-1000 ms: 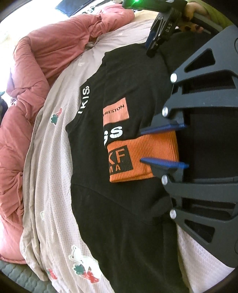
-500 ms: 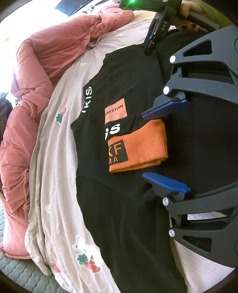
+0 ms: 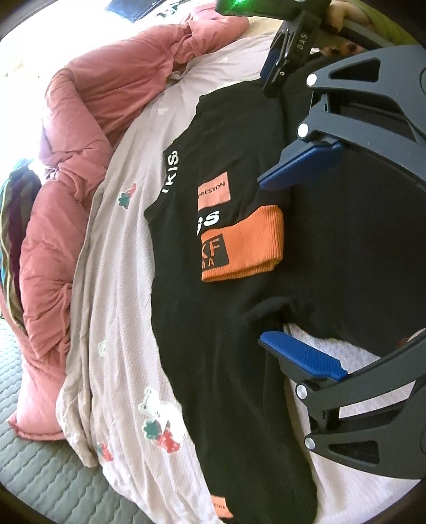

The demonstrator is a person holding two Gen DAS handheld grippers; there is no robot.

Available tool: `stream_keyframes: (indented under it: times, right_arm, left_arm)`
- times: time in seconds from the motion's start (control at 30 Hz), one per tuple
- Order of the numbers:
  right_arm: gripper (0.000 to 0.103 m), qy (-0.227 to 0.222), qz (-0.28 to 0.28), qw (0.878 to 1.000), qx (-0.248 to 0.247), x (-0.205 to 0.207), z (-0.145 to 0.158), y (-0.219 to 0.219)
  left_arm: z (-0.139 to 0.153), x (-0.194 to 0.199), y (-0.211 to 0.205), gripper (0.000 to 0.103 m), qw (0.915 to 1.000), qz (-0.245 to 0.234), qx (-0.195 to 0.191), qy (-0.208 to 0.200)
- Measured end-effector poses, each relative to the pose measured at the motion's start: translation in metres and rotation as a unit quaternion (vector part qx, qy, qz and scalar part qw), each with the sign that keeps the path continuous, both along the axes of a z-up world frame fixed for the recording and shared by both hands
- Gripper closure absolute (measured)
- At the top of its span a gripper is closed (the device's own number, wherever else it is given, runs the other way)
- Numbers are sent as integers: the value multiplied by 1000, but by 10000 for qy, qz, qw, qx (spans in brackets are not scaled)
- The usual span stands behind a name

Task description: Fold small clothes

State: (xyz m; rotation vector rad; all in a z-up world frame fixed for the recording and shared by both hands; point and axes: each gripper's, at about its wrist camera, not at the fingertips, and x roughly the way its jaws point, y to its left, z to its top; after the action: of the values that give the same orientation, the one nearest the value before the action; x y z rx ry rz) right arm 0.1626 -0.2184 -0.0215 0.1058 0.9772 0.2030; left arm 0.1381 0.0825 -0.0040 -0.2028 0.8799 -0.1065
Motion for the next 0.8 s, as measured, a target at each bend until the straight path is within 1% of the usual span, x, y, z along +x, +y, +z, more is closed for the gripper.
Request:
stream_keyframes:
  times: [0.03, 0.07, 0.1, 0.47, 0.8]
  right_arm:
    - [11, -17, 9, 10000, -13, -1, 2, 2]
    - [11, -32, 21, 10000, -15, -2, 3, 3]
    - [11, -51, 38, 10000, -17, -3, 6, 5]
    - [9, -265, 237, 9994, -31, -11, 29, 27]
    - [9, -523, 643, 9966, -42, -19, 55, 70]
  left_arm:
    - [1, -1, 1, 14, 10000, 21, 8, 1]
    - [2, -2, 1, 11, 10000, 39, 16, -4]
    - [3, -4, 2, 10, 10000, 49, 16, -18]
    - [17, -23, 22, 10, 9995, 260, 14, -152]
    - [26, -48, 56, 10, 9979, 610, 146, -176]
